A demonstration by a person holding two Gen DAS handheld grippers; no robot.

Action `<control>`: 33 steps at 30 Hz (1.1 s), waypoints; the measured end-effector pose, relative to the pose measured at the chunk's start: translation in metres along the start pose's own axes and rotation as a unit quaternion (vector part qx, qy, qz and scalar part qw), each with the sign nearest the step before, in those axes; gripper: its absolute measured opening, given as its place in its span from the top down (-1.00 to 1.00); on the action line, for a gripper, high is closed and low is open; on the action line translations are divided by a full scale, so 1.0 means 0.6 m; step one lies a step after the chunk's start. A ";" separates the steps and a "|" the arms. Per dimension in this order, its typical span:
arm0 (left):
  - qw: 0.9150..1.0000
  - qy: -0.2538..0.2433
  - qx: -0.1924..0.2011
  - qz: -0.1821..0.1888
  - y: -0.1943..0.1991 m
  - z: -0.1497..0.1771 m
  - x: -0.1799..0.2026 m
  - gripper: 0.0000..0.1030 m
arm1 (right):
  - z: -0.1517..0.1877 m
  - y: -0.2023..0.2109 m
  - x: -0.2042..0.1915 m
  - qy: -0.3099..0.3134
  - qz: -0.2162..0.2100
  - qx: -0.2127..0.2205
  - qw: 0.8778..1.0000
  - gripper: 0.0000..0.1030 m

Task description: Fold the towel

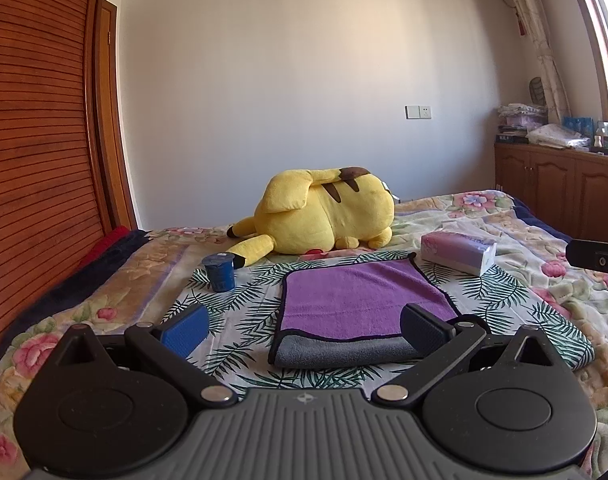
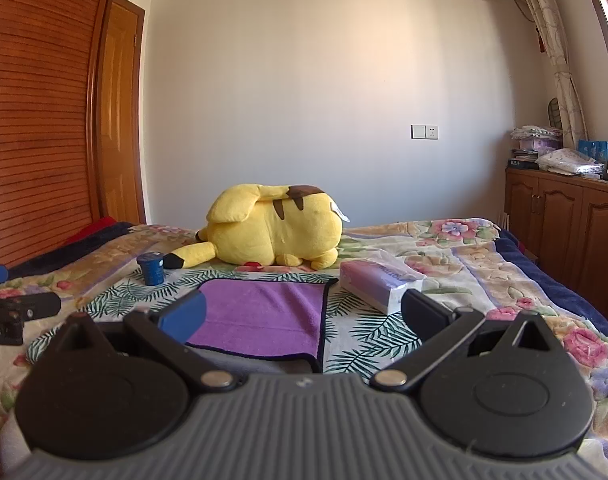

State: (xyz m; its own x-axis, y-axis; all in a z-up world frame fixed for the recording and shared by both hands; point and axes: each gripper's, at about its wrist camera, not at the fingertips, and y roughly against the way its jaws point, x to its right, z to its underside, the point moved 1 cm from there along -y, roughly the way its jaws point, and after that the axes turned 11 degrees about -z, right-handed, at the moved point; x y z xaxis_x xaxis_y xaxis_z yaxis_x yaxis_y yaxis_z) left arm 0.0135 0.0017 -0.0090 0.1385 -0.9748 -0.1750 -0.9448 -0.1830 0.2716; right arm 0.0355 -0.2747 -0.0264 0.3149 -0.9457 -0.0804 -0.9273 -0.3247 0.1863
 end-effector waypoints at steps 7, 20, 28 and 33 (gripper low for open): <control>1.000 -0.007 -0.008 0.001 -0.003 0.002 0.006 -0.69 | 0.002 -0.009 -0.001 0.000 -0.003 -0.011 1.000 -1.00; 0.999 -0.026 -0.031 0.002 -0.013 0.008 0.016 -0.69 | 0.005 -0.028 -0.011 0.009 -0.018 -0.029 0.999 -1.00; 0.998 -0.041 -0.052 0.004 -0.028 0.014 0.026 -0.69 | 0.006 -0.047 -0.006 0.008 -0.025 -0.044 0.999 -1.00; 0.997 -0.048 -0.063 0.006 -0.041 0.016 0.029 -0.69 | 0.007 -0.059 -0.007 0.010 -0.035 -0.056 0.998 -1.00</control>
State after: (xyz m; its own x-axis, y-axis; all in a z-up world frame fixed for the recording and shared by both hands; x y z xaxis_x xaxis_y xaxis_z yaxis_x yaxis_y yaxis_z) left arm 0.0361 -0.0098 -0.0278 0.0933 -0.9613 -0.2593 -0.9009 -0.1923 0.3890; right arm 0.0659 -0.2595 -0.0367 0.3826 -0.9206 -0.0779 -0.8747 -0.3881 0.2902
